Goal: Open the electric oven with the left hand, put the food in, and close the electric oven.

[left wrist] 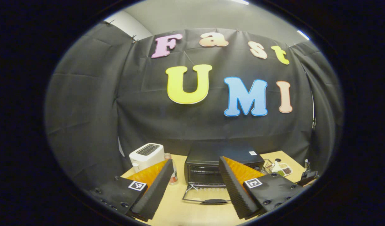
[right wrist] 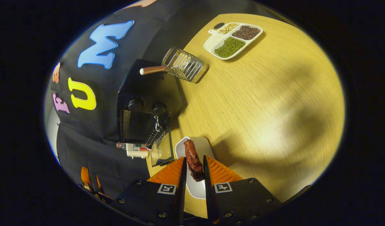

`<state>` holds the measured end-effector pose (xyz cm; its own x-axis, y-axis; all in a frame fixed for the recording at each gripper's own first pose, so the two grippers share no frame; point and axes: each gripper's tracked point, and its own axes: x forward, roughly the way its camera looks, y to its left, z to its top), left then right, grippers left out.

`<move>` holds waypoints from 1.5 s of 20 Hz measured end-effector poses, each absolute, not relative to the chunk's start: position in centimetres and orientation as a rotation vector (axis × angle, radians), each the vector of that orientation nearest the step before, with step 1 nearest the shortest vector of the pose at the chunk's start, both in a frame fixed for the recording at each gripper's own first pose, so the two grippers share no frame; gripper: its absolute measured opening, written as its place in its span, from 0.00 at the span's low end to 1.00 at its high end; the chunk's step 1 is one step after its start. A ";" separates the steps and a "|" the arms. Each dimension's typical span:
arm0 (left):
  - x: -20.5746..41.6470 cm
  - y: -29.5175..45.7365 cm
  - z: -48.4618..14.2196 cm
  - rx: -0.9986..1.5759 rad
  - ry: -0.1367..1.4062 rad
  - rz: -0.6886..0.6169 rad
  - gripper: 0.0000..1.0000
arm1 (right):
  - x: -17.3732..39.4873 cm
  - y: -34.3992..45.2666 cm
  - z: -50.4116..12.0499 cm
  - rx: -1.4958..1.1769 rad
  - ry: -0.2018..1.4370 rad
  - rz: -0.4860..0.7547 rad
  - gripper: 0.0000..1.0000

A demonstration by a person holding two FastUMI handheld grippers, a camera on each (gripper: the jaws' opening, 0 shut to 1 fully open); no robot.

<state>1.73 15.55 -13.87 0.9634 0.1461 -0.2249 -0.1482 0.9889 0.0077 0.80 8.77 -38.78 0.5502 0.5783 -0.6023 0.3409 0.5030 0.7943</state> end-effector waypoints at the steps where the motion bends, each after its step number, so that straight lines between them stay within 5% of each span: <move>1: 1.8 15.4 -13.9 -0.007 0.228 0.145 1.00 | 1.7 9.7 -40.3 1.068 1.026 0.177 0.12; 16: 3.6 13.3 -12.9 0.016 0.195 0.036 1.00 | 1.9 10.7 -30.9 1.191 0.867 0.321 0.12; 30: 3.5 17.2 -7.5 0.004 0.082 0.002 1.00 | 9.6 20.7 -27.9 1.204 0.781 0.374 0.12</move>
